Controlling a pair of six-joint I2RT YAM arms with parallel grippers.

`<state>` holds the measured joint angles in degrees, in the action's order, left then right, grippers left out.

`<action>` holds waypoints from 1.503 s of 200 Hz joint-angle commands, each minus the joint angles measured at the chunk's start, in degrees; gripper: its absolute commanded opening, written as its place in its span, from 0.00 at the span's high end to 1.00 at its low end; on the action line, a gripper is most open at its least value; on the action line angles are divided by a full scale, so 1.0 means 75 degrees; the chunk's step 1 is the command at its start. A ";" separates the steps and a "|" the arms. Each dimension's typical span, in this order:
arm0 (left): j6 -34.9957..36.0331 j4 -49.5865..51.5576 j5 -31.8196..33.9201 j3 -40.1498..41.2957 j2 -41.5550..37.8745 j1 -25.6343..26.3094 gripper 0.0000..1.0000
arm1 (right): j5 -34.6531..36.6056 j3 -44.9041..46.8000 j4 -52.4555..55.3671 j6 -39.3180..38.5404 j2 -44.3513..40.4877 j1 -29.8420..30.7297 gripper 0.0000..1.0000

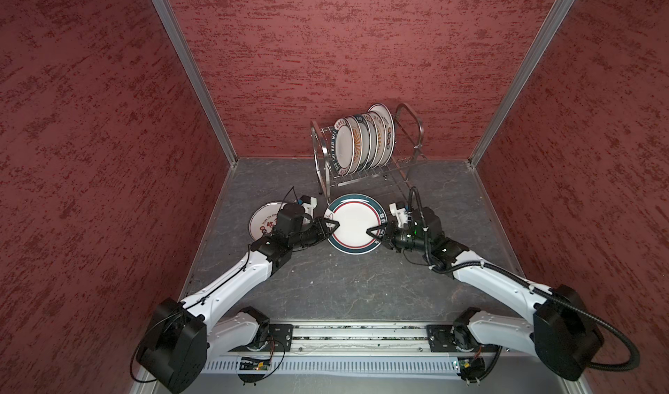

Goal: Unload the plates from the dish rack
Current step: Place the plate among the plates.

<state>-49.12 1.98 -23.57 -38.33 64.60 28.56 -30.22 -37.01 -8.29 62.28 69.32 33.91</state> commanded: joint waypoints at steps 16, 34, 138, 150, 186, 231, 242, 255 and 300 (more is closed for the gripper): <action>0.0316 -0.0012 -0.0532 -0.0083 -0.0041 0.0215 1.00 | -0.0380 -0.0373 -0.0804 -0.0114 0.0017 0.0210 0.75; 0.0334 0.0057 -0.0524 -0.0076 -0.0087 0.0206 1.00 | -0.0353 -0.0418 -0.0804 -0.0139 -0.0017 0.0213 0.71; 0.0628 0.1693 -0.1001 0.0023 -0.1450 -0.0979 1.00 | 0.0552 -0.0822 0.0684 -0.0740 -0.0519 0.0190 0.35; 0.0663 0.1957 -0.1107 0.0013 -0.1649 -0.1241 1.00 | 0.0755 -0.0956 0.1104 -0.0866 -0.0552 0.0178 0.33; 0.0904 0.2959 -0.1368 -0.0093 -0.2260 -0.2107 1.00 | 0.1686 -0.1483 0.2863 -0.1299 -0.0804 0.0096 0.28; 0.1537 0.4397 -0.1816 -0.0379 -0.2699 -0.3621 1.00 | 0.3341 -0.2381 0.5441 -0.2101 -0.1391 -0.0105 0.24; 0.1777 0.4694 -0.2011 -0.0506 -0.2697 -0.4113 1.00 | 0.3714 -0.2588 0.5945 -0.2262 -0.1509 -0.0204 0.22; 0.1991 0.4947 -0.2299 -0.0626 -0.2662 -0.4654 1.00 | 0.4150 -0.2830 0.6450 -0.2439 -0.1620 -0.0294 0.21; 0.2109 0.5241 -0.2538 -0.0709 -0.2324 -0.5962 1.00 | 0.5762 -0.3526 0.7619 -0.2897 -0.1672 -0.0505 0.18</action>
<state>-35.33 40.12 -39.20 -42.13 46.04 -12.14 2.46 -60.77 40.51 43.70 56.90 30.96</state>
